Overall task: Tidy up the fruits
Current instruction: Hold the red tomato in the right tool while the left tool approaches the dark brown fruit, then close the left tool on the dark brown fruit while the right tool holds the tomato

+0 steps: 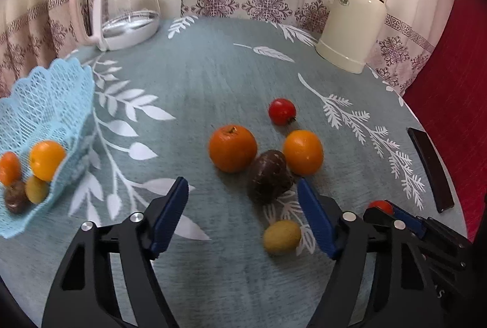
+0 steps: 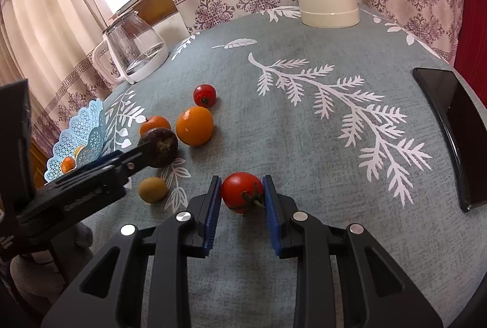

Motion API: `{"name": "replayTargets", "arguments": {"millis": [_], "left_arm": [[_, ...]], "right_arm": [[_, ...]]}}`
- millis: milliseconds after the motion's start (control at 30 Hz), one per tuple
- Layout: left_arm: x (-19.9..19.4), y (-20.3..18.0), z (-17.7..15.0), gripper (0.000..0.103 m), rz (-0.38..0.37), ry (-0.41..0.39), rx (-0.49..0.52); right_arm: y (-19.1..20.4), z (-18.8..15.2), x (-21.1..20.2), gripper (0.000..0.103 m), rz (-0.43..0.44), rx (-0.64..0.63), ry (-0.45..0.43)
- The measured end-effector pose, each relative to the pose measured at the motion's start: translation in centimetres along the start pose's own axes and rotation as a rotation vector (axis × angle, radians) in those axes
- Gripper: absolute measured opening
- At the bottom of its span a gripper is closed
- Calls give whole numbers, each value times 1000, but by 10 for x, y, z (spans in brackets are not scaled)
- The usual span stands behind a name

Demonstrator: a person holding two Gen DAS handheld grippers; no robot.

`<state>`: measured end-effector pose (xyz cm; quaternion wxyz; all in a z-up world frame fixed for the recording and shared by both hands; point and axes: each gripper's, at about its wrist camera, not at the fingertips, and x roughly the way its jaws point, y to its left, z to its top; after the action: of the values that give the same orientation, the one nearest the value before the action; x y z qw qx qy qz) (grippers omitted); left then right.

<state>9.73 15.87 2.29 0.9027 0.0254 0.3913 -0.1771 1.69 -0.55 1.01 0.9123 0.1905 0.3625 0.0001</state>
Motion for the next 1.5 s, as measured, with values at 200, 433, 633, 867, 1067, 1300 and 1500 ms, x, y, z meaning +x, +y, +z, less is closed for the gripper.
{"name": "replayTargets", "arguments": {"millis": [200, 433, 633, 867, 1067, 1300, 1500], "left_arm": [[6, -3, -2, 68, -24, 13, 3], [17, -9, 2, 56, -39, 34, 16], [23, -11, 3, 39, -59, 40, 13], [21, -13, 0, 34, -71, 32, 20], [14, -9, -4, 34, -69, 25, 7], [0, -1, -9, 33, -58, 6, -16], [-13, 5, -11, 31, -39, -17, -19]], "right_arm": [[-1, 0, 0, 28, 3, 3, -2], [0, 0, -1, 28, 4, 6, -1], [1, -1, -1, 28, 7, 10, 0], [0, -1, -1, 28, 8, 12, 1], [-1, -1, 1, 28, 13, 20, 7], [-2, -1, 1, 28, 14, 21, 7], [-2, -1, 1, 28, 14, 21, 6]]}}
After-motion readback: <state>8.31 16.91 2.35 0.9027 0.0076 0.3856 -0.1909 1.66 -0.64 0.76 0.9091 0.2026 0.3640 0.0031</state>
